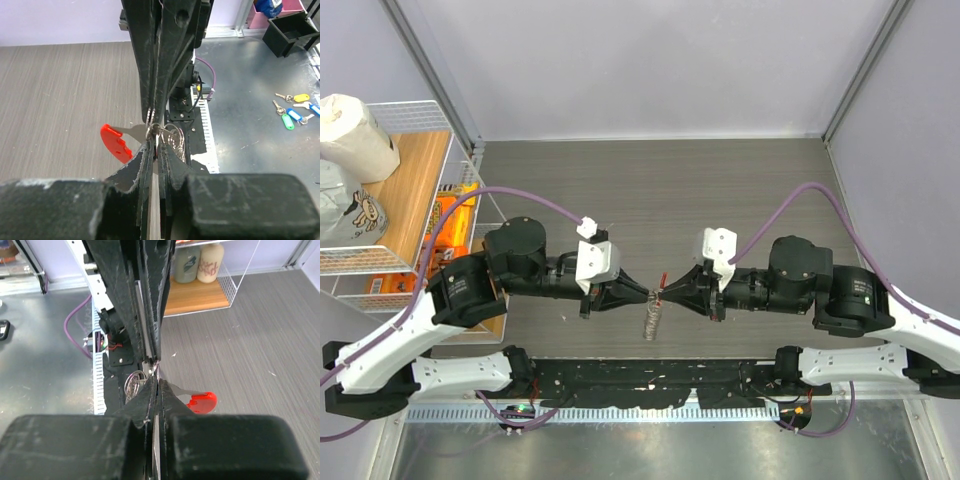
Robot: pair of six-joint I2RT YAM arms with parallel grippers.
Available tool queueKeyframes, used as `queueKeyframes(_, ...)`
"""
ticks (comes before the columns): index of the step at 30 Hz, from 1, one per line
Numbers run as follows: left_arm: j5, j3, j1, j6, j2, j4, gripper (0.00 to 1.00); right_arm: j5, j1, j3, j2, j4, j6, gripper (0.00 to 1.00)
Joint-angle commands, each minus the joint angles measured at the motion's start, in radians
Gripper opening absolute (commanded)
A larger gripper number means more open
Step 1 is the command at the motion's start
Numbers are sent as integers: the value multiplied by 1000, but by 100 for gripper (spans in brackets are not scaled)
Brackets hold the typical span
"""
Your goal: Put the keys on the keyring
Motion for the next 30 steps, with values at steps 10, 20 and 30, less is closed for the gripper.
queueKeyframes(10,90,6,0,-30,49,46,16,36,29,-107,-113,357,-21,6)
queueKeyframes(20,84,24,2,-16,101,62,18,-18,33,-150,-144,426,-38,6)
queueKeyframes(30,50,21,2,-1,40,59,28,-14,36,-170,-185,420,-36,5)
